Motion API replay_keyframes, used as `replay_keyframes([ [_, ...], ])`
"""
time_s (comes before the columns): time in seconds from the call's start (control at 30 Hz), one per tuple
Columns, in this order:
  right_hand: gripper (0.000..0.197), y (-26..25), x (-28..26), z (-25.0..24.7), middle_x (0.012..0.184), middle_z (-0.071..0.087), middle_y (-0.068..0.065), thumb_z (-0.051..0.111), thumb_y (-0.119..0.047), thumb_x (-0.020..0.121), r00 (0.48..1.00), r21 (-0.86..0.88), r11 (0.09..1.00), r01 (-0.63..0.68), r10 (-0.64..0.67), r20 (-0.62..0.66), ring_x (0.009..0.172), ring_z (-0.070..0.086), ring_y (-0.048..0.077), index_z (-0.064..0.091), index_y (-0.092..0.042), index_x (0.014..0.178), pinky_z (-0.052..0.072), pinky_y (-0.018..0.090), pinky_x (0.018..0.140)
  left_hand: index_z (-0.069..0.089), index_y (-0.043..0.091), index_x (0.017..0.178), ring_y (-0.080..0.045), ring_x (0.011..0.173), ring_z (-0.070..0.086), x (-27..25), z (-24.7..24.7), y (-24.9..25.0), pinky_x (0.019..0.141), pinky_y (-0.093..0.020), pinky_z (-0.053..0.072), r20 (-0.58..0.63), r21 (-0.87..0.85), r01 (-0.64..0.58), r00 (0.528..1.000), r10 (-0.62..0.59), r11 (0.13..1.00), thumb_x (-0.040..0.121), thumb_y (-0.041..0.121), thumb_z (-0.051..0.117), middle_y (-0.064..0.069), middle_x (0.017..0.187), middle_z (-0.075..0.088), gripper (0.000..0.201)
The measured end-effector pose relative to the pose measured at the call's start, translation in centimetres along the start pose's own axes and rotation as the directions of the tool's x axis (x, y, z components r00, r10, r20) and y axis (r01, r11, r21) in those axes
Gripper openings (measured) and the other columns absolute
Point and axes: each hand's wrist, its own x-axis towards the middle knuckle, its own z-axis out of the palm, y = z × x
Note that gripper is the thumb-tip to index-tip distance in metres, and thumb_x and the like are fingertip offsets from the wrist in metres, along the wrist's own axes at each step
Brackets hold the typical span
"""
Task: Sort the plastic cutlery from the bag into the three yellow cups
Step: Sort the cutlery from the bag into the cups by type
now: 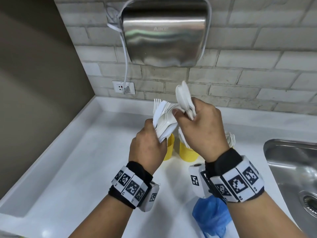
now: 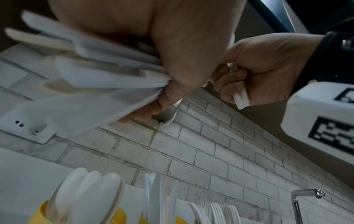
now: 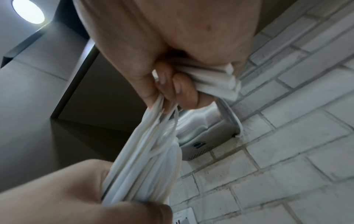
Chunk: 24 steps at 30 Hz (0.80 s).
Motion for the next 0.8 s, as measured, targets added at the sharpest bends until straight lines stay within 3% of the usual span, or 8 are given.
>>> replay_keyframes([
  [0.1,0.019,0.4,0.4,-0.4,0.063,0.063,-0.002,0.072,-0.025,0.092,0.991,0.199,0.975,-0.100,0.115,-0.065,0.063,0.059,0.013,0.065,-0.013,0.079,0.049,0.031,0.063,0.048,0.014,0.112,-0.040,0.083,0.061,0.0,0.1,-0.1,0.066,-0.038,0.046,0.022,0.003,0.001,1.000,-0.001,1.000,0.089,0.022,0.062,-0.009,0.092,0.067,0.029],
  [0.23,0.025,0.4,0.3,-0.5,0.064,0.065,0.002,0.068,-0.028,0.095,0.989,0.177,0.975,-0.132,0.118,0.085,0.063,0.061,0.019,0.066,-0.010,0.077,0.048,0.034,0.062,0.047,0.013,0.115,-0.040,0.085,0.062,0.2,-0.1,-0.2,0.066,-0.036,0.044,0.036,-0.004,0.003,0.999,-0.002,1.000,0.089,0.021,0.062,-0.010,0.095,0.067,0.031],
  [0.33,0.035,0.7,0.3,-0.4,0.051,0.053,-0.003,0.066,-0.026,0.097,0.981,0.280,0.941,-0.189,0.192,0.017,0.051,0.050,0.021,0.056,-0.012,0.067,0.043,0.034,0.056,0.047,0.013,0.116,-0.040,0.085,0.061,0.2,0.0,-0.3,0.066,-0.035,0.044,0.034,-0.004,-0.005,0.999,0.005,1.000,0.089,0.020,0.062,-0.009,0.095,0.067,0.031],
  [0.43,0.027,0.8,0.6,-0.5,0.056,0.039,0.011,0.062,-0.022,0.101,0.935,0.575,0.770,-0.275,0.353,-0.025,0.047,0.038,0.022,0.054,-0.004,0.082,0.038,0.037,0.048,0.049,0.012,0.115,-0.038,0.082,0.061,0.2,0.2,-0.7,0.066,-0.035,0.045,0.032,-0.032,0.007,0.999,-0.006,0.999,0.090,0.021,0.060,-0.008,0.093,0.067,0.029],
  [0.5,0.014,0.9,1.0,-1.0,0.060,0.037,0.007,0.057,-0.017,0.104,0.894,0.772,0.560,-0.301,0.448,0.023,0.046,0.034,0.019,0.053,-0.007,0.095,0.035,0.028,0.044,0.048,0.012,0.110,-0.035,0.077,0.060,0.1,0.3,-1.2,0.064,-0.034,0.046,0.034,-0.038,0.019,0.999,-0.017,0.999,0.089,0.022,0.062,-0.005,0.087,0.063,0.026],
  [0.6,0.013,1.6,1.7,-1.8,0.067,0.043,0.002,0.054,-0.018,0.106,0.865,0.896,0.318,-0.310,0.485,0.127,0.049,0.038,0.014,0.054,-0.010,0.095,0.033,0.024,0.044,0.050,0.014,0.104,-0.029,0.072,0.056,0.2,0.6,-2.2,0.061,-0.029,0.045,0.049,-0.087,0.088,0.995,-0.084,0.992,0.089,0.024,0.064,0.001,0.082,0.059,0.023],
  [0.7,0.021,2.5,1.8,-2.2,0.064,0.041,0.000,0.052,-0.018,0.107,0.855,0.898,0.272,-0.345,0.487,0.181,0.047,0.036,0.013,0.054,-0.014,0.086,0.030,0.022,0.042,0.056,0.017,0.091,-0.023,0.068,0.061,0.9,0.5,-3.0,0.056,-0.017,0.044,0.080,-0.254,0.205,0.978,-0.191,0.945,0.088,0.023,0.068,0.001,0.075,0.063,0.014],
  [0.8,0.021,3.4,1.6,-1.9,0.063,0.042,-0.002,0.053,-0.017,0.106,0.843,0.860,0.329,-0.390,0.504,0.189,0.045,0.031,0.012,0.054,-0.012,0.085,0.025,0.021,0.040,0.060,0.008,0.080,-0.028,0.050,0.056,1.3,-0.2,-3.0,0.057,-0.033,0.047,0.217,-0.585,0.339,0.941,-0.261,0.736,0.092,0.018,0.069,-0.009,0.059,0.060,0.017],
])
